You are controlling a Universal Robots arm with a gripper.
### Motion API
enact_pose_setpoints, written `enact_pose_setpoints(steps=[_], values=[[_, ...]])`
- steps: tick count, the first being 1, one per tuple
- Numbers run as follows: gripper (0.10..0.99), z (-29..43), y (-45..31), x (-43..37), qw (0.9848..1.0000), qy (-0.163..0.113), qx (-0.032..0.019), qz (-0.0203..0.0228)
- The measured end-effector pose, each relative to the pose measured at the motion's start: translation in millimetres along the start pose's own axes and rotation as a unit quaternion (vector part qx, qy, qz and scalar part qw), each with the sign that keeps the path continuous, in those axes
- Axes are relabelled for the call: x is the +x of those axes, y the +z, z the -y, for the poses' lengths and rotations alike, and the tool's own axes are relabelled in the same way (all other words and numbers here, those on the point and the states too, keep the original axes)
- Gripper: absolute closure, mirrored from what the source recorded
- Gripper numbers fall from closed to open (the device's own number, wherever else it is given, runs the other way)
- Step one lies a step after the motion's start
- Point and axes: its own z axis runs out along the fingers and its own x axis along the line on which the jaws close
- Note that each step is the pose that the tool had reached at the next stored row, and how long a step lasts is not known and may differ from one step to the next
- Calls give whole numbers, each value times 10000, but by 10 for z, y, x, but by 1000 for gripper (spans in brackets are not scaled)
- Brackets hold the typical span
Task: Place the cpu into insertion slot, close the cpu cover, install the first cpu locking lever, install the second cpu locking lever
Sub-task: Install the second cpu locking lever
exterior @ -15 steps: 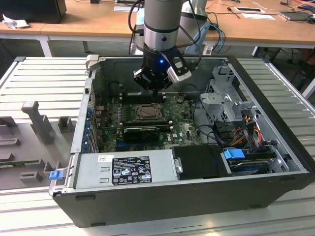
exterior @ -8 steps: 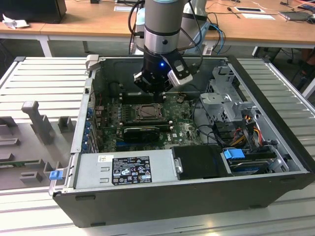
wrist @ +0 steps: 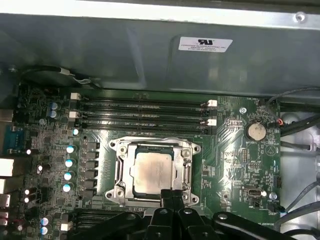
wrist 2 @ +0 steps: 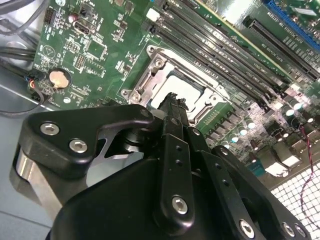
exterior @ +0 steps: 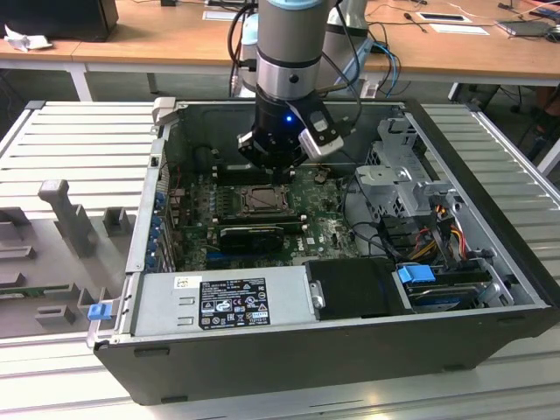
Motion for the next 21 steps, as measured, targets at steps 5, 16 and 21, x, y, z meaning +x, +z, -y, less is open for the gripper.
enact_pose_setpoints(steps=[5,16,21], values=[[980,49,12,3,10000,1,0,-4],[980,298,83,59,10000,-73,-56,-29],[980,308,106,261,9999,-105,-57,-33]])
